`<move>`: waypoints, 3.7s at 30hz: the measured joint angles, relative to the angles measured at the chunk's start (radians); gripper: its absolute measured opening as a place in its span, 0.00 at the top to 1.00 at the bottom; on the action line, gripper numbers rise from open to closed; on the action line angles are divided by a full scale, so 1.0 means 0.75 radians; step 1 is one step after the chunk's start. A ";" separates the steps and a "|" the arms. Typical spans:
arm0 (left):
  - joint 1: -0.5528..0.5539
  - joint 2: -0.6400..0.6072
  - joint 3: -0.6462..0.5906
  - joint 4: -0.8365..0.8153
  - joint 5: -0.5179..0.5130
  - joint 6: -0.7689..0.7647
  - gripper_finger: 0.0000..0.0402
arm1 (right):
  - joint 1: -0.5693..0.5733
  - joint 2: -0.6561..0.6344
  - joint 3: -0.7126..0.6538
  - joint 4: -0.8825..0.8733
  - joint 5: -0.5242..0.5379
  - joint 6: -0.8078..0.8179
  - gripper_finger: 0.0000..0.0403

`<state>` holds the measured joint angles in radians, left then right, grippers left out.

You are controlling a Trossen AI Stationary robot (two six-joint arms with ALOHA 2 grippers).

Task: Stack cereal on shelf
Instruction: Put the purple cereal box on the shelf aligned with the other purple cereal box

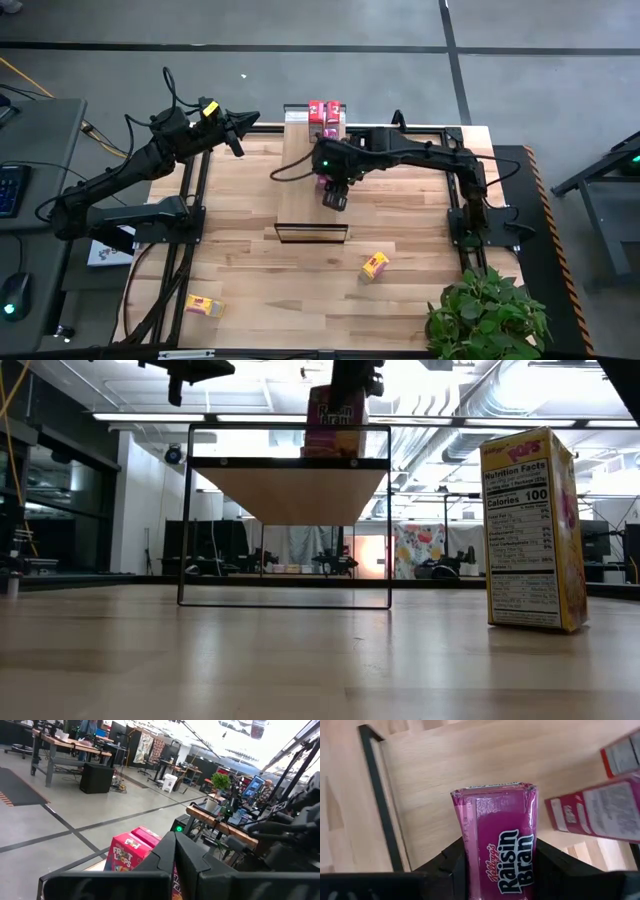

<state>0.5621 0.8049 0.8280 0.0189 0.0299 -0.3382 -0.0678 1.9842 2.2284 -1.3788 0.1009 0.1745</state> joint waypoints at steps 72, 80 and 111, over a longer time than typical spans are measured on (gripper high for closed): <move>0.000 0.000 0.000 -0.066 0.001 0.008 0.98 | 0.091 -0.659 -0.722 0.191 0.197 0.153 0.37; -0.009 0.043 0.000 0.030 0.189 0.126 0.81 | 0.161 -1.234 -1.469 0.772 0.206 0.722 0.37; -0.200 0.718 0.260 -0.286 0.541 0.897 0.25 | 0.188 -1.422 -1.696 1.037 0.318 0.874 0.37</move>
<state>0.4119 1.3436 1.0233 -0.1956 0.4355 0.3347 0.0731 0.9176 0.9562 -0.6010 0.3397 0.8304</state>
